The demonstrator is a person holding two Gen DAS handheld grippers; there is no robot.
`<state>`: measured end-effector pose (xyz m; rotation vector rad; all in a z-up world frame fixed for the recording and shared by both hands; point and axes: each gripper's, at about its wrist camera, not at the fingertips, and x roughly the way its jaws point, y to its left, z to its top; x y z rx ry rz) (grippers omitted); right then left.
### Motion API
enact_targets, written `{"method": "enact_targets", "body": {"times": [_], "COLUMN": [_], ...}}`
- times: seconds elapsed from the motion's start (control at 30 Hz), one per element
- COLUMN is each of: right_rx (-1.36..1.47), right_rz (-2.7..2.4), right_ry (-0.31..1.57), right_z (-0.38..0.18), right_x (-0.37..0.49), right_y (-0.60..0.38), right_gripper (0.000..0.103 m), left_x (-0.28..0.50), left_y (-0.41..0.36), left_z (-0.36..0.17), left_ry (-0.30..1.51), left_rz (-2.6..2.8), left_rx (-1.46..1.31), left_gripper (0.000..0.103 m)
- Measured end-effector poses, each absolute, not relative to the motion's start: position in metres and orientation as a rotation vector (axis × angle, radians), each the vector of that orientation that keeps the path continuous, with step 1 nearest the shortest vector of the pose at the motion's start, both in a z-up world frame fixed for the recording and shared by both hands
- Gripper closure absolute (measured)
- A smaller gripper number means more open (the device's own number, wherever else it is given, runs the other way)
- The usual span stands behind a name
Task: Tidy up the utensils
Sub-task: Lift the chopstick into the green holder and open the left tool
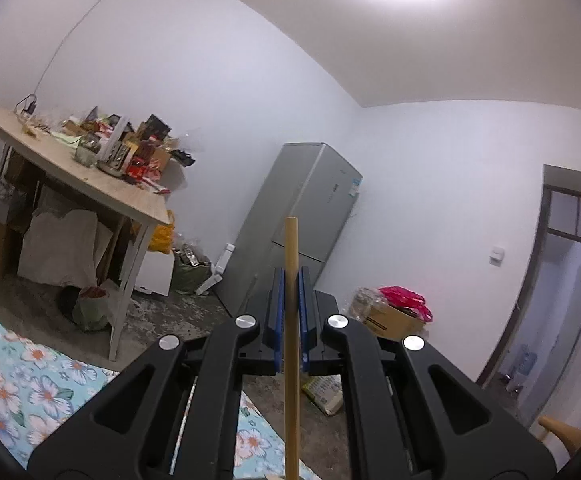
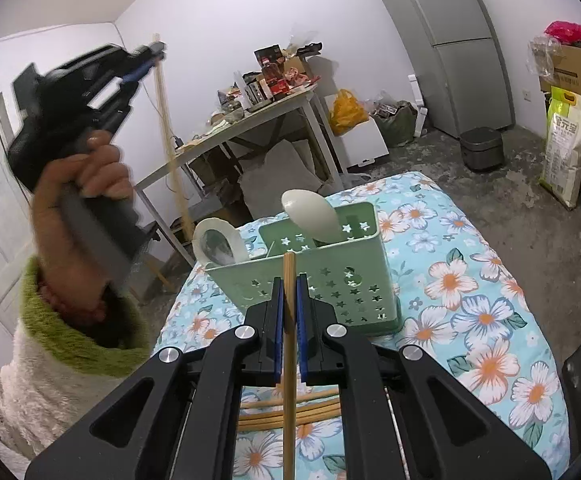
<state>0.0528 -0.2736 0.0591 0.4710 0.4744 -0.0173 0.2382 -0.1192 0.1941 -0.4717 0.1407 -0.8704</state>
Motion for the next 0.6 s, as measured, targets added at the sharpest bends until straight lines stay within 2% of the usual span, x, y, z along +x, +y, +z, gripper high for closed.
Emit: {"method": "enact_targets", "body": {"times": [0.23, 0.6], "right_rx": [0.499, 0.533], "right_rz": [-0.033, -0.038], "right_ry": [0.487, 0.505], "right_z": [0.052, 0.041], "right_x": [0.059, 0.067], "right_y": [-0.286, -0.295], "right_gripper": [0.097, 0.097], "left_x": [0.270, 0.274], "left_y": [-0.142, -0.149], "left_z": [0.152, 0.127], "left_ry": [0.191, 0.232], "left_rz": [-0.783, -0.745], "left_rx": [-0.468, -0.412], "left_gripper": [0.098, 0.098]}}
